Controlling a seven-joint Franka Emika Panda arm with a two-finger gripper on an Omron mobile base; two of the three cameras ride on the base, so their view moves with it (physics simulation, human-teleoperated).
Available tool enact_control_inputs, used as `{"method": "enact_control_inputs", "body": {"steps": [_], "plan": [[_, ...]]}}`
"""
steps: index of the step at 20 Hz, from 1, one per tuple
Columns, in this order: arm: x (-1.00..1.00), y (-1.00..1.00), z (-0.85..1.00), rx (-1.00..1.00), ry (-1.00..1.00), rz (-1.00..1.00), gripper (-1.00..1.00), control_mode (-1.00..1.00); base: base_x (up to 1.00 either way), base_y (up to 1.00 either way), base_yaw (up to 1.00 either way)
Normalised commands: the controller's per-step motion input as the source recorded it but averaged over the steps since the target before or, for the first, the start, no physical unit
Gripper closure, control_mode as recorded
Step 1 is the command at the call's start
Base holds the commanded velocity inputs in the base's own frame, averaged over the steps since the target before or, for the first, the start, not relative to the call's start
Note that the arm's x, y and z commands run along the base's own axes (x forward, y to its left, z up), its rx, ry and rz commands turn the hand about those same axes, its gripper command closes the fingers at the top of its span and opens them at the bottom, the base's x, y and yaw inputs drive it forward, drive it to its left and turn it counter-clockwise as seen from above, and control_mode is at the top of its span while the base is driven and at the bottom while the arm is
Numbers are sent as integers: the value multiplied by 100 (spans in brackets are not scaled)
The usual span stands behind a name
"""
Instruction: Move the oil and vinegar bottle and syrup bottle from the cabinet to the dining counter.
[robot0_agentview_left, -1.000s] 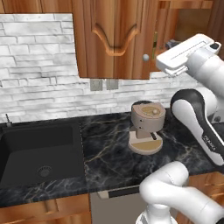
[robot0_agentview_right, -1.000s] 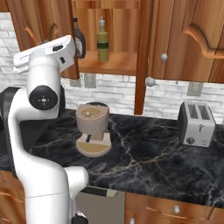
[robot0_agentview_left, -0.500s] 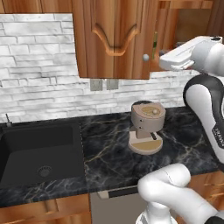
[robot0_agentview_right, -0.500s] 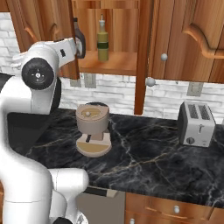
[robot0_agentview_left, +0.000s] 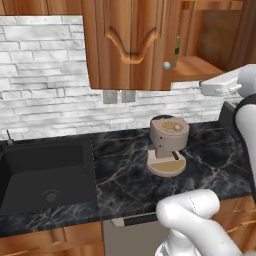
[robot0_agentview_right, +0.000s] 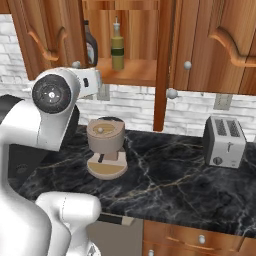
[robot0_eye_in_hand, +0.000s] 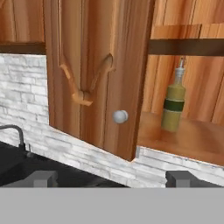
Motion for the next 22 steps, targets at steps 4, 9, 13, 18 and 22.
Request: {"method": "enact_control_inputs", "body": {"steps": [4, 9, 13, 18, 22], "plan": [[1, -16, -30, 6, 10, -6, -100, -100, 0, 0, 0], [26, -12, 0, 15, 24, -15, -100, -100, 0, 0, 0], [41, -10, 0, 16, 25, -21, -100, -100, 0, 0, 0], [10, -18, -3, 18, 16, -22, -100, -100, 0, 0, 0], [0, -4, -24, 23, 1, -23, -100, -100, 0, 0, 0]]}}
